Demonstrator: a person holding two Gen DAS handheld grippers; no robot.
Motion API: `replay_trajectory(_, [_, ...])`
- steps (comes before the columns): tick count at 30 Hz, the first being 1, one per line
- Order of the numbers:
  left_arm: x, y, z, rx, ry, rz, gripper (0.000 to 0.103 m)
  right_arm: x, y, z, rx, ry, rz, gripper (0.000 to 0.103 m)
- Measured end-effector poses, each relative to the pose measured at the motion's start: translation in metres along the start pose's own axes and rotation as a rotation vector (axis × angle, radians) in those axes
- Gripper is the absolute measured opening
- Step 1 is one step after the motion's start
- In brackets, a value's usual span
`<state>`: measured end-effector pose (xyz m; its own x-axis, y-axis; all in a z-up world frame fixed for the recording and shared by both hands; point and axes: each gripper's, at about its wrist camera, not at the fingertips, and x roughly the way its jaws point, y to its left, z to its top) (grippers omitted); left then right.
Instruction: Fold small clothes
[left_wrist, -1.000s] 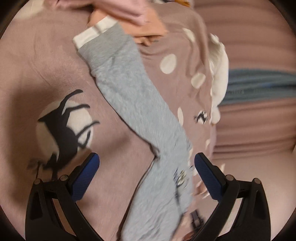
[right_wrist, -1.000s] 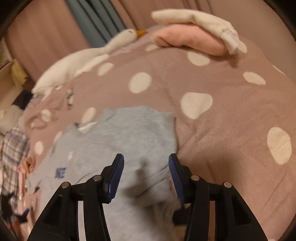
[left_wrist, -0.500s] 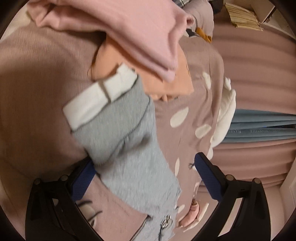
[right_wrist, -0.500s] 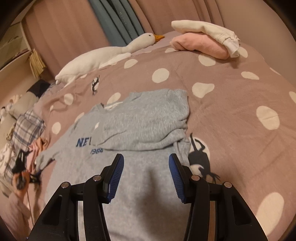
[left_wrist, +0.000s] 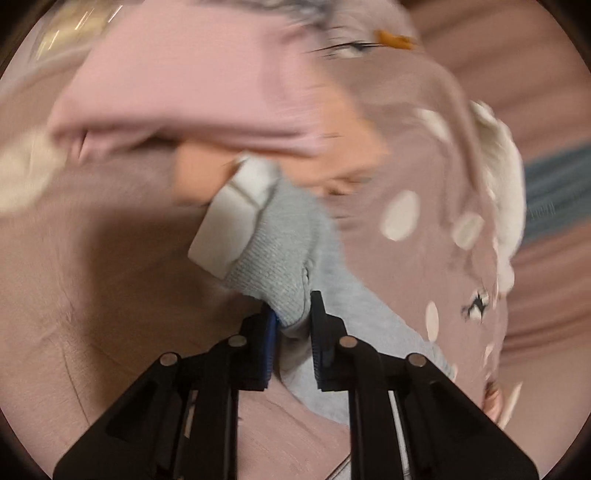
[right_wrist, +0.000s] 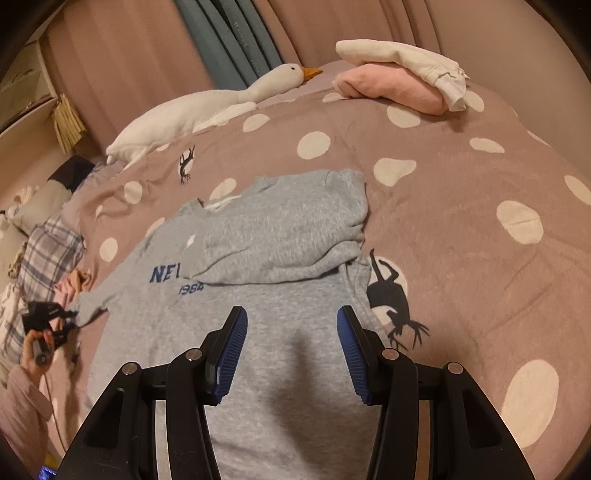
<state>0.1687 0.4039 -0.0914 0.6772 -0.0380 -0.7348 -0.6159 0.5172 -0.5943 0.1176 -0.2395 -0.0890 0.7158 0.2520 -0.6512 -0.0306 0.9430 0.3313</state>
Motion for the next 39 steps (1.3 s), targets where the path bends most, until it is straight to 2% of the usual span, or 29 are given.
replay_trajectory(5, [-0.019, -0.068, -0.023, 0.243, -0.027, -0.057, 0.015, 0.002, -0.001, -0.003, 0.018, 0.013, 0.005, 0.050])
replay_trajectory(10, [-0.024, -0.132, -0.066, 0.430, -0.020, -0.115, 0.014, 0.003, 0.000, -0.007, 0.029, 0.020, 0.022, 0.050])
replay_trajectory(14, [-0.027, -0.183, -0.116, 0.597, 0.004, -0.163, 0.014, 0.002, -0.002, -0.011, 0.029, 0.021, 0.025, 0.050])
replay_trajectory(17, [-0.017, -0.223, -0.166, 0.717, 0.055, -0.203, 0.014, 0.002, -0.006, -0.013, 0.041, 0.025, 0.028, 0.050])
replay_trajectory(22, [0.012, -0.266, -0.235, 0.832, 0.152, -0.234, 0.015, 0.003, -0.016, -0.017, 0.074, 0.031, 0.031, 0.050])
replay_trajectory(24, [0.030, -0.279, -0.267, 0.892, 0.227, -0.220, 0.035, 0.004, -0.019, -0.020, 0.085, 0.037, 0.029, 0.050])
replay_trajectory(25, [0.035, -0.281, -0.277, 0.916, 0.247, -0.209, 0.042, 0.004, -0.020, -0.021, 0.091, 0.041, 0.030, 0.050])
replay_trajectory(26, [0.039, -0.282, -0.287, 0.942, 0.267, -0.201, 0.056, 0.004, -0.021, -0.021, 0.097, 0.046, 0.032, 0.050])
replay_trajectory(27, [0.041, -0.282, -0.295, 0.963, 0.280, -0.197, 0.063, 0.003, -0.022, -0.022, 0.097, 0.047, 0.038, 0.050])
replay_trajectory(29, [0.041, -0.281, -0.301, 0.988, 0.301, -0.201, 0.074, -0.001, -0.021, -0.022, 0.090, 0.042, 0.043, 0.051])
replay_trajectory(32, [0.037, -0.272, -0.293, 0.992, 0.281, -0.186, 0.077, -0.002, -0.020, -0.020, 0.084, 0.037, 0.046, 0.059])
replay_trajectory(34, [0.034, -0.261, -0.282, 0.968, 0.260, -0.175, 0.079, 0.000, -0.017, -0.018, 0.078, 0.039, 0.057, 0.059])
replay_trajectory(37, [0.034, -0.234, -0.253, 0.894, 0.248, -0.155, 0.079, 0.006, -0.010, -0.016, 0.072, 0.048, 0.081, 0.060])
replay_trajectory(39, [0.037, -0.212, -0.229, 0.798, 0.271, -0.152, 0.079, 0.011, -0.003, -0.015, 0.061, 0.057, 0.090, 0.060])
